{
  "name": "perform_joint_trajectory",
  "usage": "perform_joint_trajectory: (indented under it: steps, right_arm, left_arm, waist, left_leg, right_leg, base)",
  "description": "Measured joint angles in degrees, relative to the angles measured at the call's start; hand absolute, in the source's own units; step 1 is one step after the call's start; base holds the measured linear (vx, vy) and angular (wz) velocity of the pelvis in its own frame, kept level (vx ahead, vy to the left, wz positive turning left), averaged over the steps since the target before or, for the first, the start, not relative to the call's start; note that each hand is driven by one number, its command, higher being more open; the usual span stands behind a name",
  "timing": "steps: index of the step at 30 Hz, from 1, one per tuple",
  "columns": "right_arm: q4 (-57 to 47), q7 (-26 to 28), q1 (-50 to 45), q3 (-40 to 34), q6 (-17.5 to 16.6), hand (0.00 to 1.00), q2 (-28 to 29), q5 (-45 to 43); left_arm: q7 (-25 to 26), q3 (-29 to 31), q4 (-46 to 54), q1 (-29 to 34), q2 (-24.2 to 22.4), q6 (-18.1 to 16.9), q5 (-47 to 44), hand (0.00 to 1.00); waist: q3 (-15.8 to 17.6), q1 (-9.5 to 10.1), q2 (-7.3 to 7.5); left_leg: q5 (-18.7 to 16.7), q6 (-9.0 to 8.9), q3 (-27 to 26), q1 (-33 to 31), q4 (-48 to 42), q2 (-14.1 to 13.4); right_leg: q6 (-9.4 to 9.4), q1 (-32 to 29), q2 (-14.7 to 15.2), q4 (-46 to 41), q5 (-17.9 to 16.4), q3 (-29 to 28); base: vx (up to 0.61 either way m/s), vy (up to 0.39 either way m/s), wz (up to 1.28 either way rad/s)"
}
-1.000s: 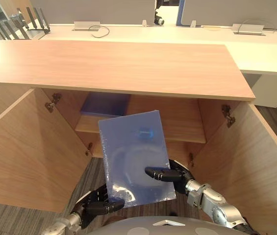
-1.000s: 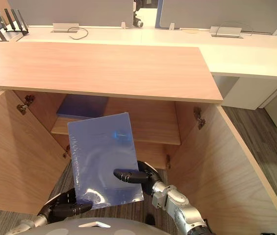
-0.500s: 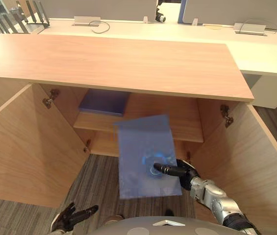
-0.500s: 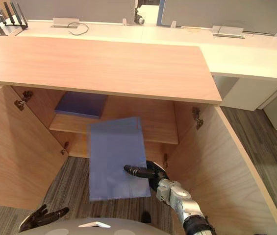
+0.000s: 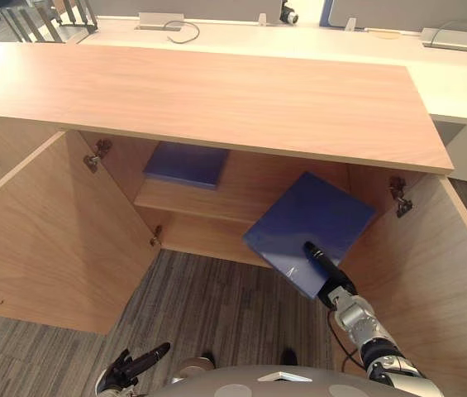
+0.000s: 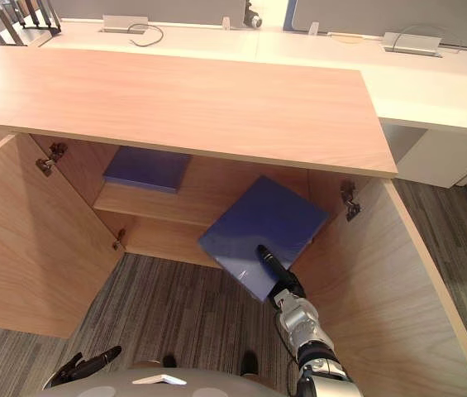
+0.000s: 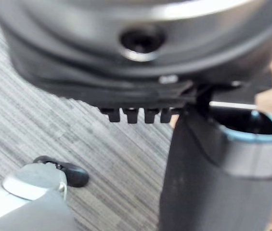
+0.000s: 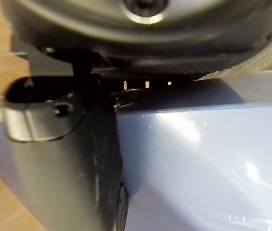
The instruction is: Walk over to the cabinet, pick up the folder, carry it to the office cabinet, place the folder inside the office cabinet, then close the office cabinet door
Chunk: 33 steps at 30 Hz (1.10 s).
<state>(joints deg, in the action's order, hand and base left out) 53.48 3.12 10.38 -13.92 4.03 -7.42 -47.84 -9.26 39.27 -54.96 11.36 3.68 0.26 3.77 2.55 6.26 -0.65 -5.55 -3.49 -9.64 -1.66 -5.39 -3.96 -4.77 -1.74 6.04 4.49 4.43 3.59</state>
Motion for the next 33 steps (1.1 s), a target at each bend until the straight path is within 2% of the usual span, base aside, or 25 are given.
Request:
perform_joint_trajectory:
  steps: [3,8,11,12,14,16,18,20,23,29,33]
  right_arm:
    - [0.8,-0.9,1.9,-0.6,-1.2,0.00,1.1,-3.4]
    - [0.9,-2.8,7.6,-4.4,-3.3,0.00,3.6,-10.5]
    - [0.6,-3.8,14.9,-5.8,-4.9,0.00,3.3,-12.7]
    - [0.1,-4.1,17.6,-5.9,-5.4,0.00,3.1,-14.3]
    - [-1.2,-4.4,21.0,-5.8,-6.5,0.00,3.2,-16.3]
    - [-4.5,-4.7,24.6,-5.8,-7.8,0.00,3.2,-18.5]
    - [-5.6,-4.9,27.5,-5.9,-8.6,0.00,3.1,-19.6]
    - [-6.6,-5.2,29.4,-6.3,-8.7,0.00,3.2,-20.8]
    - [-6.9,-6.0,30.6,-6.3,-9.6,0.00,3.4,-22.1]
    - [-9.0,-6.6,33.6,-7.0,-12.3,0.00,4.1,-23.5]
    - [-9.1,-8.1,35.6,-8.7,-12.5,0.00,4.3,-25.7]
  left_arm:
    - [1.3,0.1,-0.6,-0.3,-0.1,0.0,-1.2,1.00]
    - [2.2,-0.3,-0.7,-2.0,-1.5,0.0,-1.2,1.00]
    - [3.2,-3.0,-0.7,-3.2,-1.7,0.0,-1.1,1.00]
    - [3.7,-3.5,-0.7,-4.1,-1.7,0.0,-1.1,1.00]
    - [4.4,-3.5,-0.3,-5.1,-1.5,-0.2,-1.1,1.00]
    - [5.1,-3.3,2.0,-5.5,-1.4,-0.2,-1.2,1.00]
    - [5.5,-2.6,3.5,-5.6,-1.4,-0.2,-1.2,1.00]
    - [6.0,-1.4,3.8,-5.6,-1.5,-0.1,-1.2,1.00]
    - [6.2,0.1,3.8,-5.6,-1.6,0.0,-1.2,1.00]
    - [6.6,1.0,5.0,-6.5,-3.0,0.0,-1.6,1.00]
    - [6.7,1.1,5.1,-6.8,-3.5,0.0,-3.9,1.00]
  waist:
    - [0.4,0.22,-0.30]
    - [1.8,1.76,-1.17]
    - [4.7,1.57,-3.20]
    - [6.4,1.71,-3.80]
    - [8.8,1.66,-3.92]
    - [11.1,1.54,-3.80]
    - [12.5,1.47,-3.86]
    - [13.7,1.48,-4.30]
    - [15.1,2.00,-4.28]
    - [15.5,2.96,-4.46]
    - [16.7,3.13,-4.24]
  left_leg:
    - [0.4,0.05,0.2,0.0,0.8,0.2]
    - [-0.4,0.32,0.3,-2.3,-1.6,0.2]
    - [-2.9,0.94,0.0,-8.1,-8.7,-0.8]
    - [-3.5,1.39,-0.1,-9.9,-11.2,-1.0]
    - [-5.4,2.04,-0.2,-13.5,-17.0,-1.0]
    - [-9.6,2.97,-0.1,-21.6,-28.6,-0.9]
    - [-11.7,3.34,-0.1,-26.5,-34.0,-1.1]
    - [-13.0,3.51,-0.2,-29.8,-37.4,-1.9]
    - [-13.0,3.94,-0.7,-31.4,-38.4,-2.6]
    - [-13.2,2.95,1.4,-38.0,-43.4,-3.3]
    - [-13.7,2.89,1.8,-39.1,-44.4,-3.4]
  right_leg:
    - [0.00,-0.1,0.1,0.0,0.0,0.2]
    - [-0.11,-1.4,0.6,-0.7,0.1,0.2]
    - [0.27,-6.9,0.6,-6.1,-0.3,0.1]
    - [0.30,-9.6,0.7,-10.2,-1.4,-0.5]
    - [0.27,-15.5,1.3,-19.7,-5.5,-1.3]
    - [0.10,-25.3,2.5,-33.7,-10.8,-2.8]
    - [-0.53,-30.2,3.0,-38.6,-12.7,-3.5]
    - [-0.25,-33.1,2.8,-40.4,-12.9,-3.6]
    - [0.47,-34.6,3.3,-42.3,-12.9,-2.7]
    - [0.48,-40.3,3.8,-46.3,-13.6,-0.9]
    - [0.64,-40.8,3.9,-47.0,-14.0,-0.5]
  base:
    - [0.01,-0.004,0.06]
    - [-0.02,0.015,0.01]
    - [-0.11,0.051,-0.12]
    - [-0.19,0.053,-0.17]
    - [-0.21,0.053,-0.12]
    - [-0.25,0.087,-0.02]
    - [-0.26,0.060,-0.04]
    - [-0.26,0.055,-0.11]
    - [-0.15,0.020,-0.10]
    - [-0.06,-0.032,0.07]
    - [-0.01,0.000,0.05]
